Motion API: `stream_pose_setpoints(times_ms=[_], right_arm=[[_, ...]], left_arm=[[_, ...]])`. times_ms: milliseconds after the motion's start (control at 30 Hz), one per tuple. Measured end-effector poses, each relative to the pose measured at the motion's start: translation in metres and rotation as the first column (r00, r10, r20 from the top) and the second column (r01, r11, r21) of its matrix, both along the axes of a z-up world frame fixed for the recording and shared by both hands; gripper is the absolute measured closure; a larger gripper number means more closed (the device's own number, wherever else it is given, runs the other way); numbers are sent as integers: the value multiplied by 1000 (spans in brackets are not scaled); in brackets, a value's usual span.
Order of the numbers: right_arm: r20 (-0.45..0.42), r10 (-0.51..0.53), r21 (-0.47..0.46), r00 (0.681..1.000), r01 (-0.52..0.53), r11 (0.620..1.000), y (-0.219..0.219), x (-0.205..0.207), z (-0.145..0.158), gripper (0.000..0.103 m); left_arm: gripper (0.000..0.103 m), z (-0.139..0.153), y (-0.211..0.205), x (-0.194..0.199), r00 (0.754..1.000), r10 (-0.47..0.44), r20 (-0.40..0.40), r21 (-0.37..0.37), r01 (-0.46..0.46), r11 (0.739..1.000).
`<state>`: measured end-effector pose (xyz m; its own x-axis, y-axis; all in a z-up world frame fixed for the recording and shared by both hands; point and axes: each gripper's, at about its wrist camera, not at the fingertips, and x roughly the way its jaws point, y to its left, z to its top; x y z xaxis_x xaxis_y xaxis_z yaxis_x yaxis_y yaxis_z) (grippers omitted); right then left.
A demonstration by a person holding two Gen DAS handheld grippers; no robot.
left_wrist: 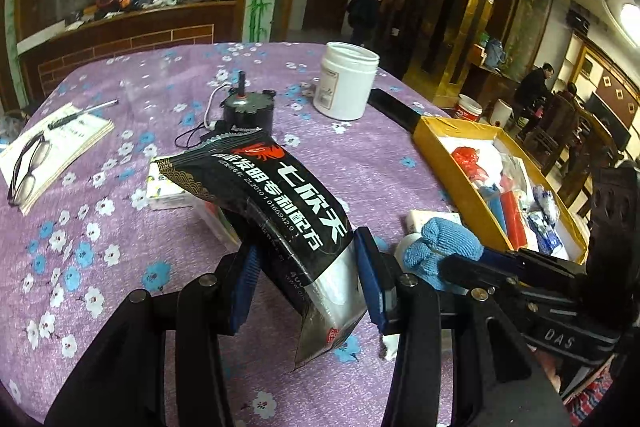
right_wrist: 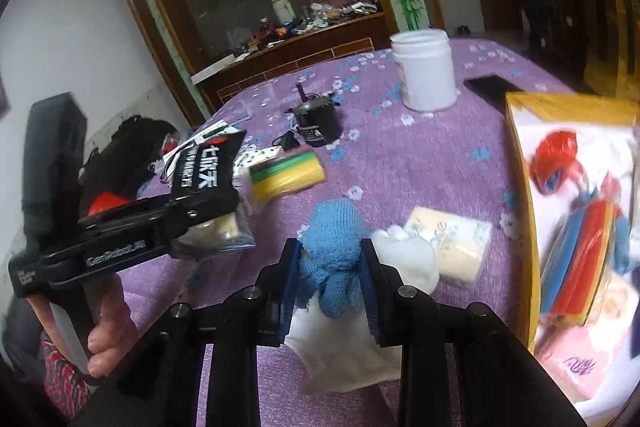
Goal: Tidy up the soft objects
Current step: 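Grasp the blue knit glove with white cloth with the right tool, then carry the black bag and blue glove toward the tray with both tools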
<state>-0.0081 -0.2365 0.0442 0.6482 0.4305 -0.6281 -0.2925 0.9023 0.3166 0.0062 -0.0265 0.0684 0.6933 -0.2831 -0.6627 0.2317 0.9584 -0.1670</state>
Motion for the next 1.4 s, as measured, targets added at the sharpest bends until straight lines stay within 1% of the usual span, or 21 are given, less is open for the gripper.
stream_pose_setpoints(times_ms=[67, 200, 300, 467, 833, 1033, 1167, 1267, 1400], right_arm=[[-5, -12, 16, 1000, 12, 1000, -6, 1, 0, 73], [18, -24, 29, 1000, 24, 999, -12, -5, 8, 73], [22, -28, 35, 999, 27, 999, -15, -9, 12, 73], [4, -34, 50, 999, 34, 998, -18, -10, 11, 73], [0, -53, 61, 999, 53, 997, -24, -15, 14, 73], [4, -72, 76, 997, 72, 994, -33, -18, 21, 73], [26, -102, 88, 994, 99, 991, -46, -25, 34, 73], [44, -135, 98, 990, 130, 987, -63, -30, 43, 73], [49, -196, 122, 979, 189, 974, -92, -35, 50, 73]], left_arm=[[59, -1, -4, -1, 1000, -8, 5, 16, 8, 1000], [59, -3, -10, -2, 1000, -20, 3, 32, 20, 999], [59, -3, -12, -3, 1000, -27, 2, 31, 27, 999], [59, 0, -13, -6, 999, -38, 18, 26, 38, 999], [59, 0, -18, -10, 998, -59, 35, 36, 57, 998], [59, 2, -24, -13, 995, -91, 30, 28, 90, 996], [59, 7, -41, -20, 991, -128, 33, 49, 127, 991], [59, 15, -62, -27, 983, -176, 44, 60, 173, 983], [59, 23, -99, -29, 969, -245, 33, 53, 243, 969]])
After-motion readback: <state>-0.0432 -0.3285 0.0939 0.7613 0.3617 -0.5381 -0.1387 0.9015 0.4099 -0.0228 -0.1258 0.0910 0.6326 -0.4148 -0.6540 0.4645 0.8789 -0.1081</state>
